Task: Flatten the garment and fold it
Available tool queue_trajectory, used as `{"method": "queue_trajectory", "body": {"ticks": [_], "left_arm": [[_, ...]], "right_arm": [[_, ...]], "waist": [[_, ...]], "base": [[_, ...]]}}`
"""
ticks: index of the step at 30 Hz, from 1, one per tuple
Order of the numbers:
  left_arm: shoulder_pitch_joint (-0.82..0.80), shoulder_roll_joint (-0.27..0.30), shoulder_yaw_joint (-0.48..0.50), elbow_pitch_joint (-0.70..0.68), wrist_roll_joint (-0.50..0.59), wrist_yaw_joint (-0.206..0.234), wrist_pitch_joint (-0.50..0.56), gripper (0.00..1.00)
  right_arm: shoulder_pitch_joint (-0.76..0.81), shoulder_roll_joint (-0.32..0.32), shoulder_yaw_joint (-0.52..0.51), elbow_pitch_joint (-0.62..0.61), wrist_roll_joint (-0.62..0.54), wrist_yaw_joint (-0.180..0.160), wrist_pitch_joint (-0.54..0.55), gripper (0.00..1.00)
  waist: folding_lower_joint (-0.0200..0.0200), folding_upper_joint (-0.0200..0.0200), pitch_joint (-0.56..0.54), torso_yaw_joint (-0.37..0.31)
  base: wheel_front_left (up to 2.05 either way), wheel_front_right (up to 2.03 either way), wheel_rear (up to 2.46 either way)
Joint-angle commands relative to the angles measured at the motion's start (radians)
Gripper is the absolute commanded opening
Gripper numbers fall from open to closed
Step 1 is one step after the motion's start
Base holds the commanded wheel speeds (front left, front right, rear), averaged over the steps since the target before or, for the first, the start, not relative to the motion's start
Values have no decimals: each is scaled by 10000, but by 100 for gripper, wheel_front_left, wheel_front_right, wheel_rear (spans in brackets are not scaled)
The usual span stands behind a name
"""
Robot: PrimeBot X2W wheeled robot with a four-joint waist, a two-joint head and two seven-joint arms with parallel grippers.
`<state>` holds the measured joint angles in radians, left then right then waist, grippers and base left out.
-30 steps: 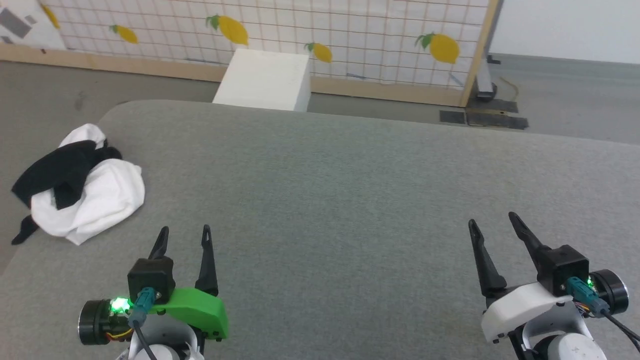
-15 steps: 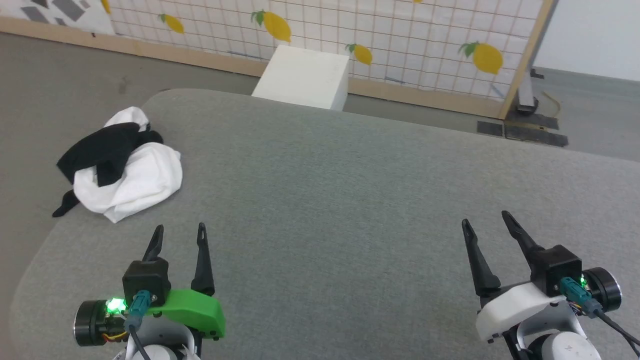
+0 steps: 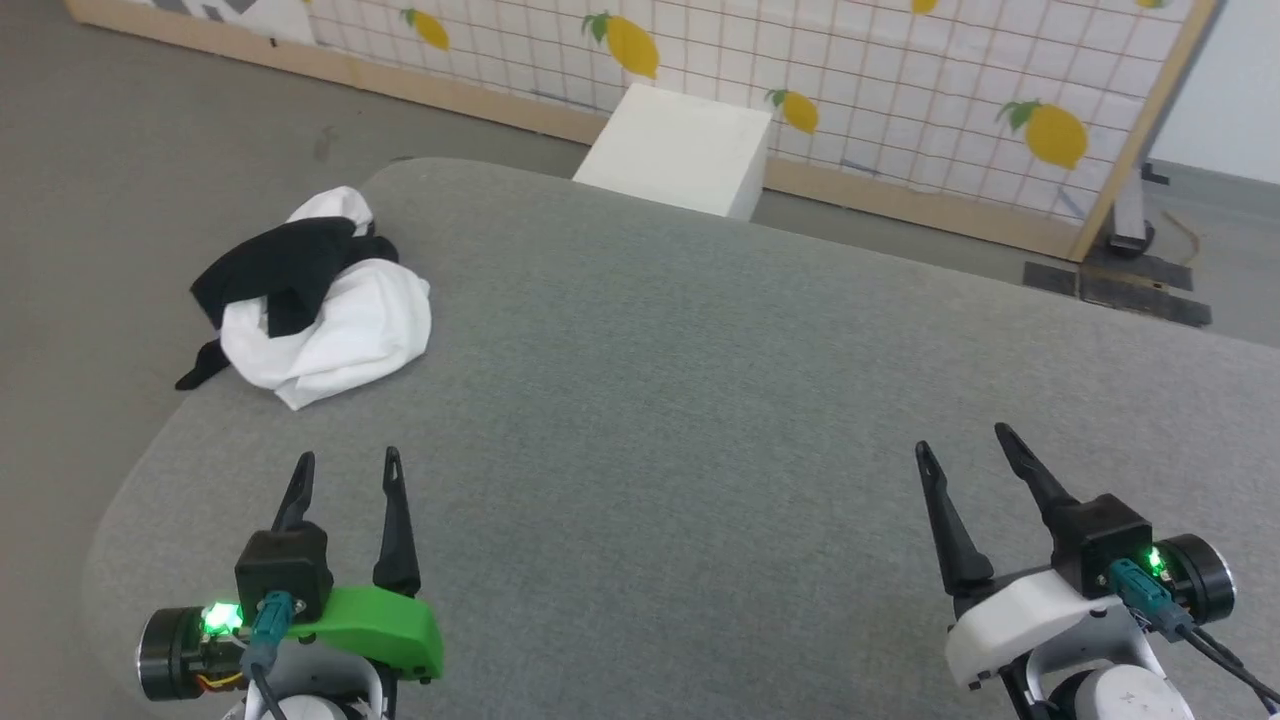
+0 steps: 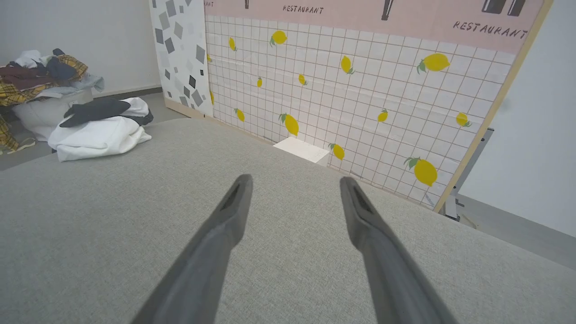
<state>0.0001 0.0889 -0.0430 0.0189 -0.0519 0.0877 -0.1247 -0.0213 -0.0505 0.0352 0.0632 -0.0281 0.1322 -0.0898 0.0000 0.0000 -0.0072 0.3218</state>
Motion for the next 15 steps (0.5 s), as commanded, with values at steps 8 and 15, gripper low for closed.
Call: {"method": "queue_trajectory", "body": {"ticks": [8, 15], "left_arm": [[218, 127, -10, -50, -160, 204, -251, 100], [273, 182, -27, -64, -222, 297, -393, 100]], "right_arm": [[-216, 2, 100, 131, -143, -9, -239, 100], [-244, 2, 159, 201, -175, -9, -355, 100]], "waist": [[0, 0, 10, 584], [0, 0, 4, 984]], "base": [[0, 0, 0], [0, 0, 0]]}}
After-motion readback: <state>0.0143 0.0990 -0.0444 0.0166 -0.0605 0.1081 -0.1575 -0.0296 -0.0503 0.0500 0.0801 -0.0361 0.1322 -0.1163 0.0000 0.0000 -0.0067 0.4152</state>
